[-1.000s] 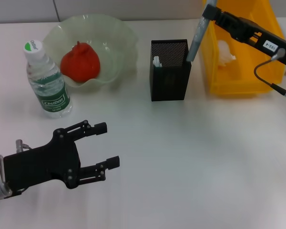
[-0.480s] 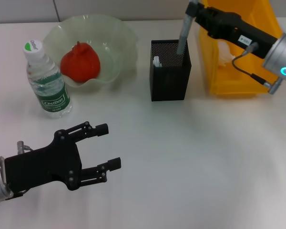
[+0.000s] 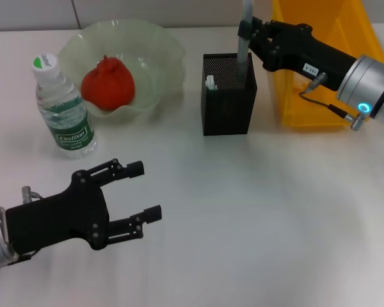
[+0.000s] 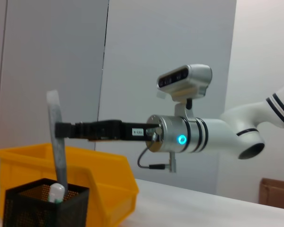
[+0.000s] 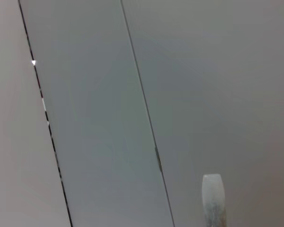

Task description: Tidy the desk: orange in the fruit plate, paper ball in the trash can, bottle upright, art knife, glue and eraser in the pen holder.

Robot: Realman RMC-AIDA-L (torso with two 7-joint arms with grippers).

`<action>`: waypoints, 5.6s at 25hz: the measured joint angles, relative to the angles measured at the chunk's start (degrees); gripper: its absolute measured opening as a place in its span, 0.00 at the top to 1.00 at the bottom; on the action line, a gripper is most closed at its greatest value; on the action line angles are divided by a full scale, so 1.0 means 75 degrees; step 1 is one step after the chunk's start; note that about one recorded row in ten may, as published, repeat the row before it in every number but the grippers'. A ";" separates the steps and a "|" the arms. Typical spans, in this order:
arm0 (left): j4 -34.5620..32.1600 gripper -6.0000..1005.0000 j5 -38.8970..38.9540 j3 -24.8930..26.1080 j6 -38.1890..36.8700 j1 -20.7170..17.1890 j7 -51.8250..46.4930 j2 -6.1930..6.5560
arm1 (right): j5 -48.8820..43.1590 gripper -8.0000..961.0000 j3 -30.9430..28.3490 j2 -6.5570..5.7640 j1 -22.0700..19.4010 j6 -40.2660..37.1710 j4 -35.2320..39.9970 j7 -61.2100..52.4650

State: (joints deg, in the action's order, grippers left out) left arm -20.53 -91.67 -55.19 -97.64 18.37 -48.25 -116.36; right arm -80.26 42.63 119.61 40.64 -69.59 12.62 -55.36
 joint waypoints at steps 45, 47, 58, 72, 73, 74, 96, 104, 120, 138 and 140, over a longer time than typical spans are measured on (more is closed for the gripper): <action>-0.0017 0.20 -0.0011 0.0316 -0.0051 0.0032 -0.0109 0.0116 | 0.0237 0.16 0.0261 -0.0059 -0.0953 -0.2331 0.0658 -0.0117; -0.0015 0.20 -0.0057 0.0291 -0.0069 0.0052 -0.0336 0.0170 | 0.0019 0.15 0.0477 -0.0080 -0.1219 -0.2709 0.1008 -0.0607; -0.0028 0.20 -0.0085 -0.0091 -0.0700 0.0093 -0.0828 0.0609 | -0.2783 0.15 0.0670 -0.0379 -0.1693 -0.4302 0.1652 -0.1240; -0.0139 0.20 -0.0466 -0.0527 -0.0554 0.0270 -0.0890 0.0660 | -0.3535 0.15 0.0689 -0.0318 -0.1585 -0.4259 0.1657 -0.1244; -0.0139 0.20 -0.0467 -0.0532 -0.0559 0.0270 -0.0890 0.0666 | -0.3540 0.15 0.0690 -0.0318 -0.1586 -0.4269 0.1657 -0.1243; -0.0139 0.20 -0.0469 -0.0544 -0.0581 0.0270 -0.0889 0.0682 | -0.3548 0.15 0.0691 -0.0316 -0.1587 -0.4282 0.1657 -0.1242; -0.0146 0.20 -0.0469 -0.0570 -0.0576 0.0305 -0.0885 0.0667 | -0.3584 0.15 0.0703 -0.0292 -0.1544 -0.4315 0.1657 -0.1220; -0.0153 0.20 -0.0468 -0.0544 -0.0594 0.0305 -0.0890 0.0673 | -0.3656 0.15 0.0703 -0.0277 -0.1475 -0.4315 0.1657 -0.1253; -0.0217 0.20 -0.0468 -0.0528 -0.0611 0.0305 -0.0911 0.0679 | -0.3657 0.15 0.0702 -0.0268 -0.1470 -0.4398 0.1657 -0.1274; -0.0217 0.20 -0.0469 -0.0552 -0.0609 0.0305 -0.0940 0.0655 | -0.3666 0.15 0.0761 -0.0268 -0.1470 -0.4414 0.1657 -0.1279; -0.0217 0.20 -0.0469 -0.0559 -0.0609 0.0305 -0.0966 0.0655 | -0.3666 0.15 0.0761 -0.0268 -0.1470 -0.4415 0.1657 -0.1279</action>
State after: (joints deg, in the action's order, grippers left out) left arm -22.15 -95.18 -59.39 -102.21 20.65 -55.50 -111.45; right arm -107.75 48.34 117.60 29.62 -102.70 25.05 -64.95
